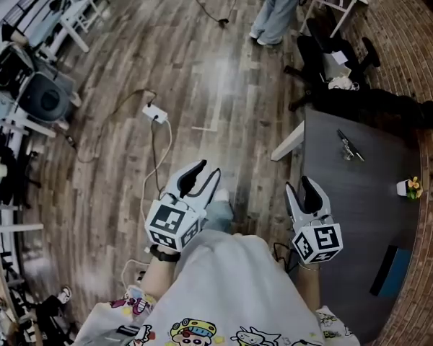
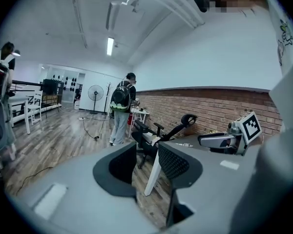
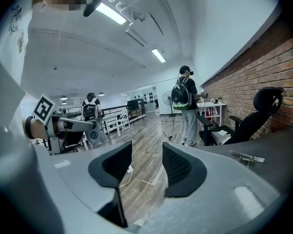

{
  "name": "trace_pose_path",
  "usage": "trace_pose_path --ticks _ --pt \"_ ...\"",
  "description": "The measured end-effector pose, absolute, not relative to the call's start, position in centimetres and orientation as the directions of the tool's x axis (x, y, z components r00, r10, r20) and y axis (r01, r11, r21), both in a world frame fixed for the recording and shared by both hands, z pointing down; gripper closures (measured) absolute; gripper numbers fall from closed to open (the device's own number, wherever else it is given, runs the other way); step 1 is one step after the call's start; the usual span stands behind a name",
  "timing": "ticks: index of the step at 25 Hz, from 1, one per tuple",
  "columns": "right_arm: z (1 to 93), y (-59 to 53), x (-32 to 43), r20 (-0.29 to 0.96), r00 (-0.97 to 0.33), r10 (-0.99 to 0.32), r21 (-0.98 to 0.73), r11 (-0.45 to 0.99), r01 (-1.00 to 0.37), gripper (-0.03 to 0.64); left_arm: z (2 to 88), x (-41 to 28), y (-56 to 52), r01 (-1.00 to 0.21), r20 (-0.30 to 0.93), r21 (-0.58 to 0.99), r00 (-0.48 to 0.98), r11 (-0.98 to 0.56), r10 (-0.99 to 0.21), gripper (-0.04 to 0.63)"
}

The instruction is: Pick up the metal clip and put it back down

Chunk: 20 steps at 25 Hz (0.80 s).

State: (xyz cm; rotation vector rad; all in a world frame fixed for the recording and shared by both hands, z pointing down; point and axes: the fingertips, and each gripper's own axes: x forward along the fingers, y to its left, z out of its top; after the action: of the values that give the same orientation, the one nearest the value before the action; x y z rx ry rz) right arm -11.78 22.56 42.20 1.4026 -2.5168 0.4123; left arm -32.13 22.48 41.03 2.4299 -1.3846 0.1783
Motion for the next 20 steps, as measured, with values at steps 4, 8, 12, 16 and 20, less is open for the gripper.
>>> trace_pose_path --ticks 4,8,12,16,20 --pt "41.5 19.1 -13.3 0.325 -0.511 -0.796 -0.124 0.499 -0.858 0.413 40.7 -34.3 18.9 -0.852 0.256 0.228 0.519 -0.471 -0.815 0.437" --pt "41.6 17.0 -14.3 0.320 -0.501 -0.804 -0.129 0.487 -0.864 0.399 41.0 -35.8 16.5 -0.848 0.248 0.224 0.526 -0.480 -0.814 0.421" --pt "41.8 15.9 -14.6 0.329 -0.476 -0.816 -0.130 0.460 -0.878 0.385 41.6 -36.6 15.0 -0.840 0.256 0.231 0.539 -0.491 -0.802 0.410" --pt "42.3 15.3 -14.9 0.355 -0.469 -0.809 -0.130 0.455 -0.881 0.370 42.4 -37.1 14.0 -0.836 0.270 0.256 0.544 -0.485 -0.795 0.399" --pt "42.9 13.7 -14.5 0.363 -0.459 -0.811 -0.146 0.437 -0.888 0.348 43.5 -36.7 12.3 -0.827 0.289 0.270 0.558 -0.493 -0.778 0.387"
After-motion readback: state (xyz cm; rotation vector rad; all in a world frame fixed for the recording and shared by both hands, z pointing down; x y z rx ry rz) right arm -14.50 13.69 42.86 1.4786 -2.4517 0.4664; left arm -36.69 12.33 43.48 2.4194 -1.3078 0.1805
